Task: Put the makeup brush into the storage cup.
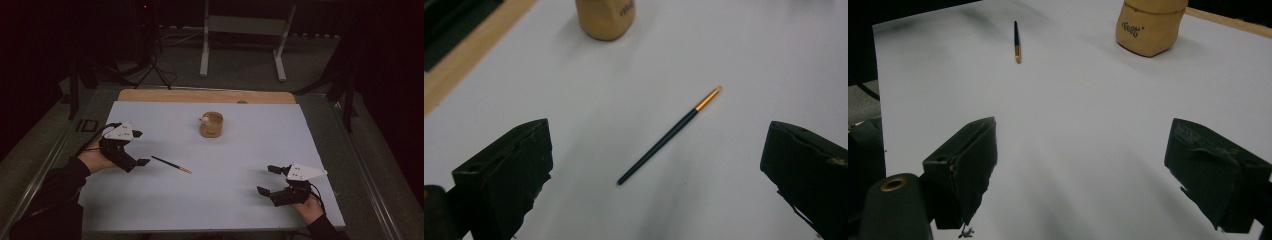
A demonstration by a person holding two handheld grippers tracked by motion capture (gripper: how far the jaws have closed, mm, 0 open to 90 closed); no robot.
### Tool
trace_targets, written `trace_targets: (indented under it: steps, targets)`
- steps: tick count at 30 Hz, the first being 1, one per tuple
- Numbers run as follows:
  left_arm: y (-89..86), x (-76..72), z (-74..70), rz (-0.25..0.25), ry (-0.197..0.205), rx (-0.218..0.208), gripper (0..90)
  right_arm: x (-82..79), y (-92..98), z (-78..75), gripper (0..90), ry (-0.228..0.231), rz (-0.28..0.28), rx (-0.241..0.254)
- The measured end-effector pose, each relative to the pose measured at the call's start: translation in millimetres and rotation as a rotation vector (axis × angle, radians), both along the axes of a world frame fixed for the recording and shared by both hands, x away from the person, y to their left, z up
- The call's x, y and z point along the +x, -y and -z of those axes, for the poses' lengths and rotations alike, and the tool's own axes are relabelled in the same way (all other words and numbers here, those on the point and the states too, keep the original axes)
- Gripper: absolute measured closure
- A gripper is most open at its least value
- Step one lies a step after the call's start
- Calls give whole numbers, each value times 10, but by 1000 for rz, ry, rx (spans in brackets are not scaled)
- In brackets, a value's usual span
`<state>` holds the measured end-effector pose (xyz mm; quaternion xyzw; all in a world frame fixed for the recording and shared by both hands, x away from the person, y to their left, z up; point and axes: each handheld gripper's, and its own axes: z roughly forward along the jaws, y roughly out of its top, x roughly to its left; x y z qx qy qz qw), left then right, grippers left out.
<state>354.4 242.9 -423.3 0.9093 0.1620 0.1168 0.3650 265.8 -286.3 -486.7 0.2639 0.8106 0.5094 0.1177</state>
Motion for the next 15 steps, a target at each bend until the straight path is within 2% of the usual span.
trace_targets:
  steps: [1,2,5,7,9,11,13,15]
  targets:
    - [0,0,0,0,0,0,15,0,0,0,136,0,0,0]
    - [34,16,14,26,-5,42,35,0,-3,-1,136,1,-1,0]
    - [89,59,41,57,-35,101,47,-1,-5,0,136,0,-2,-2]
    - [102,69,48,62,-36,115,51,0,-6,1,136,0,-3,-3]
    - [156,124,73,72,-52,162,52,0,-6,2,136,0,-3,-3]
    - [169,134,81,75,-58,169,53,-1,-7,1,136,1,-5,-3]
    - [233,180,133,88,-67,234,54,-1,-7,1,136,1,-4,-3]
    - [273,206,173,90,-69,263,63,-1,-6,1,137,0,-4,-3]
